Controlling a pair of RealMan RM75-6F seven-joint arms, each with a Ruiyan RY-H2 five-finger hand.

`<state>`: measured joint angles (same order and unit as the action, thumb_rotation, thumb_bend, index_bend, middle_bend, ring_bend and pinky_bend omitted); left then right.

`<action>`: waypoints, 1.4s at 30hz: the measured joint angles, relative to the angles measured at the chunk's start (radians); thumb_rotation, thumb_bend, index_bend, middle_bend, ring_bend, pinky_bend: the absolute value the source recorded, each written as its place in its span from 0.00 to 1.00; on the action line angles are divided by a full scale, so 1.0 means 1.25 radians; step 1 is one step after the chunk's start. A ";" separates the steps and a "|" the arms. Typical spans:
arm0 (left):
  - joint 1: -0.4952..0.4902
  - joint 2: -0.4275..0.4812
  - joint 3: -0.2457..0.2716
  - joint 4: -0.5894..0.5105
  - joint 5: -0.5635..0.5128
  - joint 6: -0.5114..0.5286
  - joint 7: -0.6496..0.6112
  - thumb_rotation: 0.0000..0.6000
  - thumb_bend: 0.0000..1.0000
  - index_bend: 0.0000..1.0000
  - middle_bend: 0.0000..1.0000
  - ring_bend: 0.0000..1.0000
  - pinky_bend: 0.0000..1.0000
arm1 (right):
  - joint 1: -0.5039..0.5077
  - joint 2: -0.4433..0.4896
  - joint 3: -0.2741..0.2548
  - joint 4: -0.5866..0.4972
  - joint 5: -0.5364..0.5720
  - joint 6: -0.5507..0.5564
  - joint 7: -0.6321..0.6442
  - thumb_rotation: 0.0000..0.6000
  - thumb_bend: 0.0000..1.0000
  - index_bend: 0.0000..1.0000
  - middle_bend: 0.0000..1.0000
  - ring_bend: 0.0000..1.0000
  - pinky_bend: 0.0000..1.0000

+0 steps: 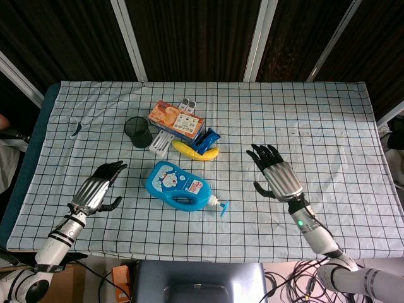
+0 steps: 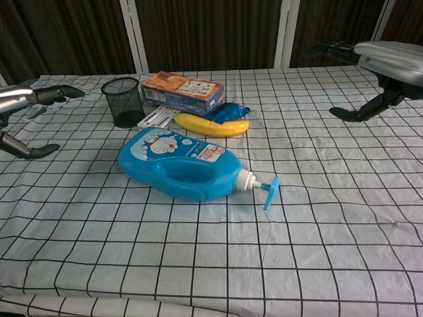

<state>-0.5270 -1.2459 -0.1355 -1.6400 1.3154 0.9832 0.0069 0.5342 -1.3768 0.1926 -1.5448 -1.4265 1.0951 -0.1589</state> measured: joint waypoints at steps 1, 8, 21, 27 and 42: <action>-0.001 0.000 0.001 -0.001 -0.001 -0.001 0.000 1.00 0.40 0.00 0.00 0.00 0.00 | -0.001 0.005 -0.003 -0.003 0.001 0.001 -0.006 1.00 0.31 0.00 0.00 0.00 0.03; -0.003 -0.005 0.007 -0.005 -0.005 0.006 0.019 1.00 0.40 0.00 0.00 0.00 0.00 | -0.010 0.033 -0.014 -0.020 0.004 0.019 -0.027 1.00 0.31 0.00 0.00 0.00 0.03; 0.010 -0.135 0.017 0.006 0.010 0.112 0.149 1.00 0.43 0.02 1.00 1.00 1.00 | -0.118 0.178 -0.077 -0.082 -0.059 0.152 -0.012 1.00 0.31 0.00 0.00 0.00 0.03; -0.009 -0.246 0.012 0.078 -0.048 0.085 0.215 1.00 0.55 0.07 1.00 1.00 1.00 | -0.186 0.218 -0.124 -0.056 -0.085 0.209 0.066 1.00 0.31 0.00 0.00 0.00 0.03; -0.038 -0.323 0.034 0.132 -0.031 0.055 0.212 1.00 0.79 0.12 1.00 1.00 1.00 | -0.230 0.228 -0.152 0.042 -0.078 0.194 0.170 1.00 0.31 0.00 0.00 0.00 0.03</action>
<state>-0.5743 -1.6500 -0.0929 -1.4749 1.2760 1.0517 0.2721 0.2467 -1.0923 0.0022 -1.4926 -1.5238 1.3374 0.0537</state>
